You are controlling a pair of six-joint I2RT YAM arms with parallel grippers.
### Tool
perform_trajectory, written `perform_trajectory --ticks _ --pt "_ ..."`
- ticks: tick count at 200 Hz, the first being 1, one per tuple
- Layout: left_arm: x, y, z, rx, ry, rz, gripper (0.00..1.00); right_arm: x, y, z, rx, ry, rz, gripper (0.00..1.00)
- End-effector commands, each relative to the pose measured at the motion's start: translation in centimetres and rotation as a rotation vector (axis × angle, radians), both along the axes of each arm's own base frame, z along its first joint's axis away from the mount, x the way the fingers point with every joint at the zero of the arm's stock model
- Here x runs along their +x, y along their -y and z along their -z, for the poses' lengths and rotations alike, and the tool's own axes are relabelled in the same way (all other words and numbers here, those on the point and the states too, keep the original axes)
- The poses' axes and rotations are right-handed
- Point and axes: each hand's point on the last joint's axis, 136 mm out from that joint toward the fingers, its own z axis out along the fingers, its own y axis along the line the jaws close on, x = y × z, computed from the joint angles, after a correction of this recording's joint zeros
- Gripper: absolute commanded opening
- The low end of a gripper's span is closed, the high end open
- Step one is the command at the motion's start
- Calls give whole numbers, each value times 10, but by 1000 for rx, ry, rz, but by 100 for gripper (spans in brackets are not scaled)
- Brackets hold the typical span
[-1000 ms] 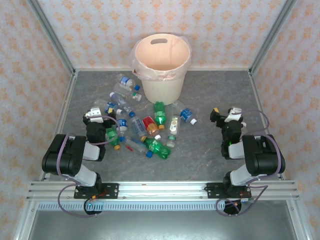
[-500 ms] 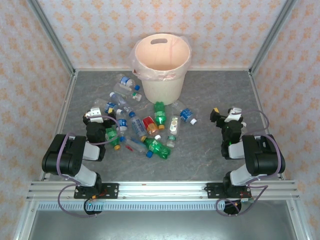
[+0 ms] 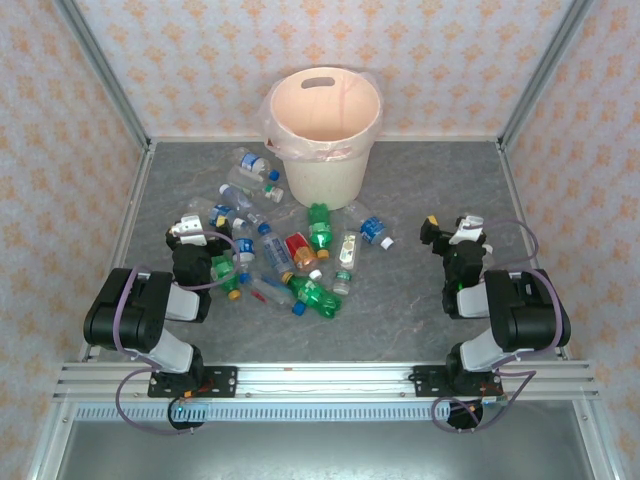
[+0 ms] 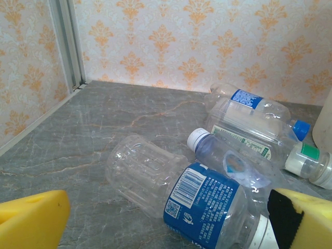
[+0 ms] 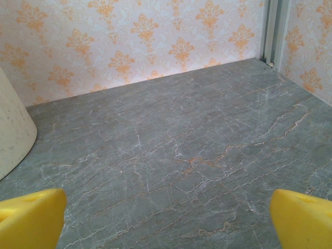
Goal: Put the plastic bottles in the bin
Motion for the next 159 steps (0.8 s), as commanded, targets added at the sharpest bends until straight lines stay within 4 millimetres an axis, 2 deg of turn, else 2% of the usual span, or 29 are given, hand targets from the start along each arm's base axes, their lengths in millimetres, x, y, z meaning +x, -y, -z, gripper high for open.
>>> perform_trajectory --ticks 1,37,66,82,101,123,132,133,134,141,159 --pt "5 -1 -11 2 34 -4 100 6 2 -8 0 23 16 100" --pt "6 -2 -10 -5 34 -2 100 5 2 -8 -1 24 14 100" --pt "6 -12 -18 -22 23 -65 100 7 8 -19 9 13 53 100" --pt "12 -20 -32 -29 -19 -112 100 9 18 -29 32 -7 120 100" --pt "17 -36 -57 -130 -56 -227 100 7 27 -47 79 10 182 100" --pt "23 -32 -82 -216 -144 -236 100 2 46 -71 217 30 325 100" --pt "24 -30 -91 -261 -161 -238 100 0 53 -66 272 -22 387 100" --pt "24 -30 -92 -266 -161 -239 100 -1 54 -75 285 3 391 100" --pt "24 -30 -92 -272 -162 -239 100 -2 55 -71 287 -17 402 100" --pt "23 -26 -94 -307 -176 -232 100 -6 61 -82 336 -9 453 100" --pt "21 -13 -96 -403 -177 -175 100 -13 67 -84 410 -71 516 100"
